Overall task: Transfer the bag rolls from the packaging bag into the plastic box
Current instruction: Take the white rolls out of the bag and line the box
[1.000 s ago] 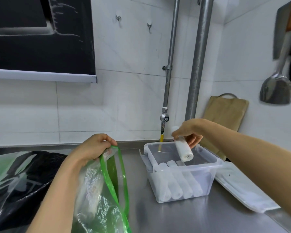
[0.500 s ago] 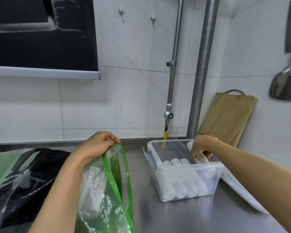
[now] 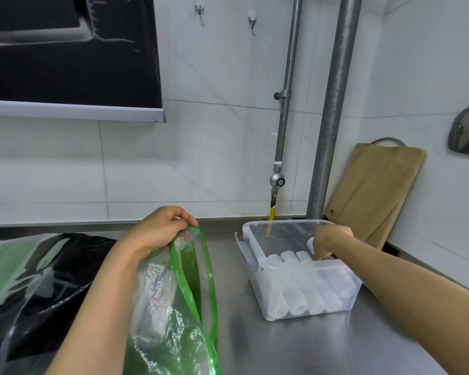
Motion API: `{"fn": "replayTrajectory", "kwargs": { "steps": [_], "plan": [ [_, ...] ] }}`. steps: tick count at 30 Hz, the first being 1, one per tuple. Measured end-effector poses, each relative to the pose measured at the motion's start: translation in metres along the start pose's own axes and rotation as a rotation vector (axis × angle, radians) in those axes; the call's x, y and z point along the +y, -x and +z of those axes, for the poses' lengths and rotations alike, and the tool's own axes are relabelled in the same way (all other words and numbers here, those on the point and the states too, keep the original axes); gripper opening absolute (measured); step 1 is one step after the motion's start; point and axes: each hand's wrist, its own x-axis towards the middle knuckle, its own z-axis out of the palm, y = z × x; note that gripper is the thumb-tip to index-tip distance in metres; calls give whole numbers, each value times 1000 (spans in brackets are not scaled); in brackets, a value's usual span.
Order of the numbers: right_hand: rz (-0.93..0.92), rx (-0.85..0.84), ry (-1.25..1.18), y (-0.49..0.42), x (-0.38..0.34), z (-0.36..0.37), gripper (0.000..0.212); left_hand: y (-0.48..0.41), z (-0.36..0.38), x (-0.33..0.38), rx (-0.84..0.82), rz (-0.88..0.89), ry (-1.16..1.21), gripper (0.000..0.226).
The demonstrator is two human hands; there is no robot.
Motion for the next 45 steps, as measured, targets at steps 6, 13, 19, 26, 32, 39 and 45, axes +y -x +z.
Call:
{"fn": "replayTrajectory", "kwargs": {
  "steps": [6,13,19,26,32,39,45],
  "plan": [
    [-8,23,30,-6,-2,6,47,1,0,1,5,-2,-15,24],
    [-46,122,54,-9,0,-3,37,2,-1,2,5,-6,-19,25],
    [-131,56,86,-9,-1,-4,40,3,-1,2,3,-2,-30,24],
    [-202,22,176,-24,3,7,41,1,-1,2,5,-6,-42,24],
    [-205,-4,132,-28,-2,11,42,1,1,0,2,-11,-50,23],
    [-204,10,93,-30,1,16,41,1,1,1,6,-13,-63,24],
    [-194,25,83,-22,7,9,41,2,-1,2,0,-9,-49,22]
  ]
}}
